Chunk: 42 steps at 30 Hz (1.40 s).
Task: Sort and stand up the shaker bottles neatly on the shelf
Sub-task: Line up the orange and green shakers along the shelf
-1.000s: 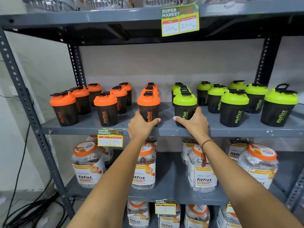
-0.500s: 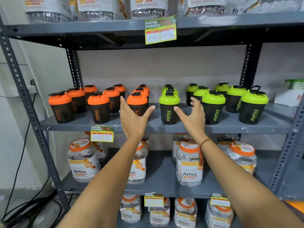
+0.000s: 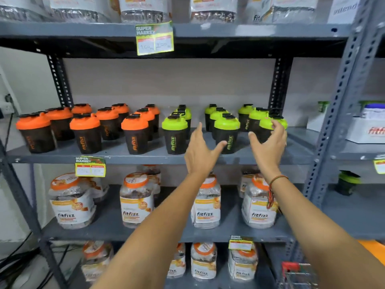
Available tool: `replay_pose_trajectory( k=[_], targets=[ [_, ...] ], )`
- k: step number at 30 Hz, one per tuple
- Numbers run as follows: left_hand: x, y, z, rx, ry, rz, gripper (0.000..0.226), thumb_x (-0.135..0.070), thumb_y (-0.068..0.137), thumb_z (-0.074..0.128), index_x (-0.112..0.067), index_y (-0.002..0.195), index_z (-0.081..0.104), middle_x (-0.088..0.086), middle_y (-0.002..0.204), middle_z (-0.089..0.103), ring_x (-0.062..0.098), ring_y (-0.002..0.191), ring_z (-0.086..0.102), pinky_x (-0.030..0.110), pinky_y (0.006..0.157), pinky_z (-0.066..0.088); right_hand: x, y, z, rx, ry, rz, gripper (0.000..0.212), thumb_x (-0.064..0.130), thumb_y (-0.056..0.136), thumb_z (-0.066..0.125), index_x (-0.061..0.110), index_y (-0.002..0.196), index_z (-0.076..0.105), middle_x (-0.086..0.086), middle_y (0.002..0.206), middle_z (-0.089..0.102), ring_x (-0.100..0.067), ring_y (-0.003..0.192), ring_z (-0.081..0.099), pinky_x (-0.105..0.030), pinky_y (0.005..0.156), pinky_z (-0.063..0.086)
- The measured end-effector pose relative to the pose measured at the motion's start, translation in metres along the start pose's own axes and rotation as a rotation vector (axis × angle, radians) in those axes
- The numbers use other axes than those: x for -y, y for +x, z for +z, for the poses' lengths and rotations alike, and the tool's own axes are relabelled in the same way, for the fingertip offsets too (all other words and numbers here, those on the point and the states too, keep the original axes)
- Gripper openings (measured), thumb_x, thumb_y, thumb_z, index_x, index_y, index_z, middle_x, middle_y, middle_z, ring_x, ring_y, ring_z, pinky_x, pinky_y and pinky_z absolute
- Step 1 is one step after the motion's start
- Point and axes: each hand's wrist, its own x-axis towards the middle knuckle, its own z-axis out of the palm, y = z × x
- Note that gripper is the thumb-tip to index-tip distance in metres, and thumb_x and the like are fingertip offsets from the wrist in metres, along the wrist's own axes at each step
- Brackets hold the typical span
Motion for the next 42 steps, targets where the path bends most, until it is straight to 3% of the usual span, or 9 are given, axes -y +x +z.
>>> replay_pose_trajectory(
  k=[4,7,10,14,20,42],
  targets=[
    [0.01,0.006,0.034,0.218,0.078,-0.128,0.117,-0.068,0.064,0.071,-0.014,0.151,0.015,0.007,0.154,0.03,0.025,0.137,0.033,0.04,0.101,0.037,-0.042,0.022,-0.004,0.113,-0.105,0.198,0.108,0.043,0.076,0.08,0.007,0.155,0.015,-0.02,0.156,0.026,-0.034,0.145,0.024,-0.047,0.114,0.022],
    [0.015,0.017,0.055,0.316,0.095,-0.215,0.126,-0.071,0.056,0.074,-0.013,0.15,0.014,0.01,0.148,0.04,0.03,0.131,0.042,0.043,0.093,0.043,-0.065,0.036,-0.003,0.2,-0.124,0.273,0.12,0.048,0.072,0.082,0.005,0.156,0.007,-0.02,0.16,0.019,-0.032,0.149,0.016,-0.047,0.118,0.019],
    [0.018,0.028,0.071,0.314,0.093,-0.233,0.115,-0.071,0.054,0.075,-0.015,0.141,0.027,0.01,0.129,0.058,0.033,0.118,0.054,0.039,0.079,0.045,-0.078,0.05,0.002,0.24,-0.083,0.281,0.112,0.048,0.066,0.086,0.005,0.15,0.025,-0.016,0.151,0.039,-0.031,0.14,0.035,-0.045,0.113,0.033],
    [0.019,0.04,0.084,0.32,0.129,-0.235,0.099,-0.073,0.054,0.074,-0.015,0.126,0.041,0.009,0.116,0.063,0.033,0.11,0.058,0.04,0.076,0.047,-0.088,0.061,0.007,0.24,-0.099,0.288,0.094,0.046,0.062,0.089,0.005,0.131,0.04,-0.013,0.132,0.055,-0.032,0.124,0.051,-0.036,0.095,0.043],
    [0.021,0.043,0.094,0.253,0.181,-0.211,0.085,-0.075,0.055,0.07,-0.016,0.111,0.046,0.006,0.105,0.066,0.032,0.1,0.061,0.035,0.065,0.042,-0.095,0.069,0.013,0.24,-0.212,0.301,0.086,0.051,0.063,0.087,0.003,0.119,0.043,-0.019,0.125,0.058,-0.038,0.118,0.055,-0.05,0.095,0.047],
    [0.02,0.043,0.088,0.286,0.129,-0.254,0.078,-0.066,0.06,0.074,-0.017,0.113,0.047,0.005,0.108,0.064,0.03,0.101,0.059,0.032,0.067,0.04,-0.094,0.058,0.009,0.259,-0.223,0.249,0.083,0.06,0.06,0.084,0.007,0.112,0.046,-0.016,0.115,0.064,-0.037,0.109,0.06,-0.043,0.082,0.049]
  ],
)
